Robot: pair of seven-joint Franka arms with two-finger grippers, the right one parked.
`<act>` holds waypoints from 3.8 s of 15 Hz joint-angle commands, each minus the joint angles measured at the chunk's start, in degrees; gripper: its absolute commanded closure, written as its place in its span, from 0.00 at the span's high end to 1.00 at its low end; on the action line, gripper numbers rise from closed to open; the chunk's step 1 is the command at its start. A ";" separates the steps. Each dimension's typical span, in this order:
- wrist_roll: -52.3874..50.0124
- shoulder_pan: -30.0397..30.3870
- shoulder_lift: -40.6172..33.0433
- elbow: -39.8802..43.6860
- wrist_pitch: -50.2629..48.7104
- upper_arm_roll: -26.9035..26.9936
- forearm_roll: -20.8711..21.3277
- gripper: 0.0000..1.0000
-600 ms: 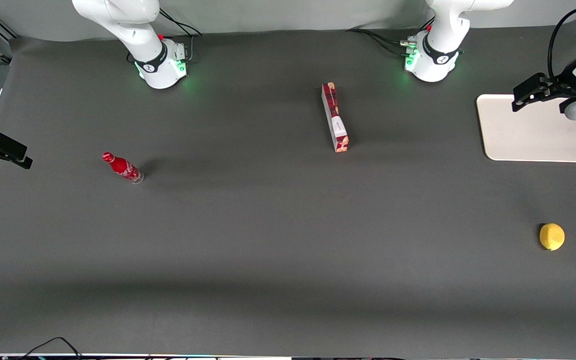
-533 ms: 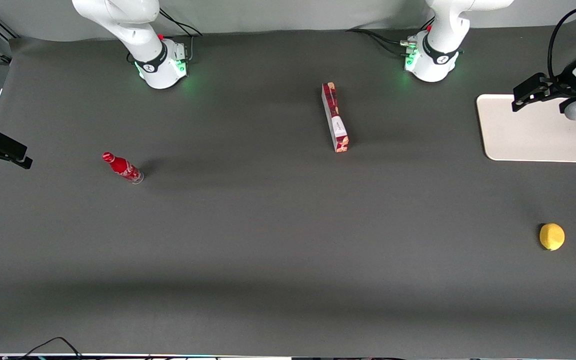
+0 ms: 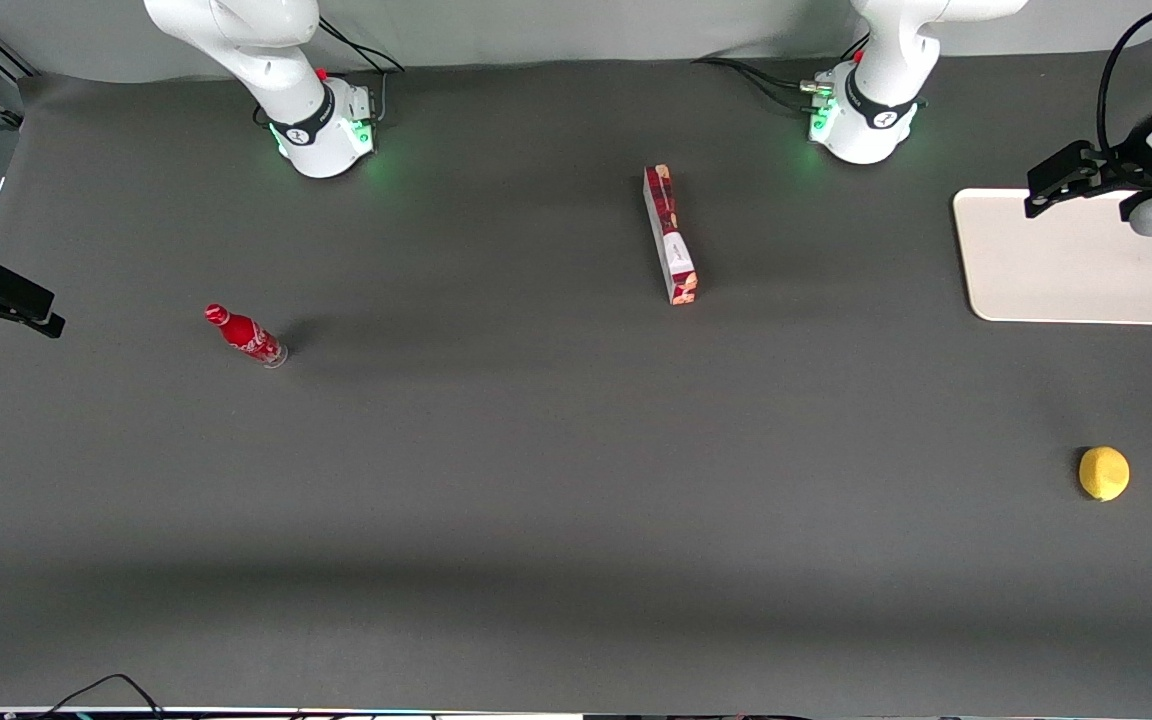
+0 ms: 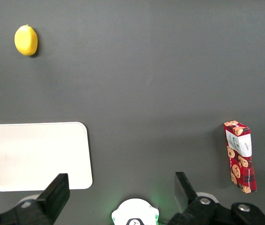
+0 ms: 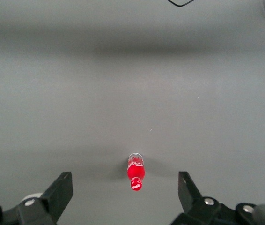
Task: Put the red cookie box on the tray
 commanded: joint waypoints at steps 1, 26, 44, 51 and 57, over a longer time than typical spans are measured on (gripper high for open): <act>-0.59 0.10 0.31 1.73 -1.82 -0.08 -0.01 1.00; -53.50 -3.94 4.86 -35.08 43.15 -39.81 -13.38 1.00; -59.37 -11.33 18.58 -47.58 63.91 -40.60 -6.18 1.00; -73.71 -11.33 24.47 -47.40 68.14 -40.43 5.52 0.00; -73.89 -10.89 23.25 -45.91 66.65 -39.73 5.43 0.00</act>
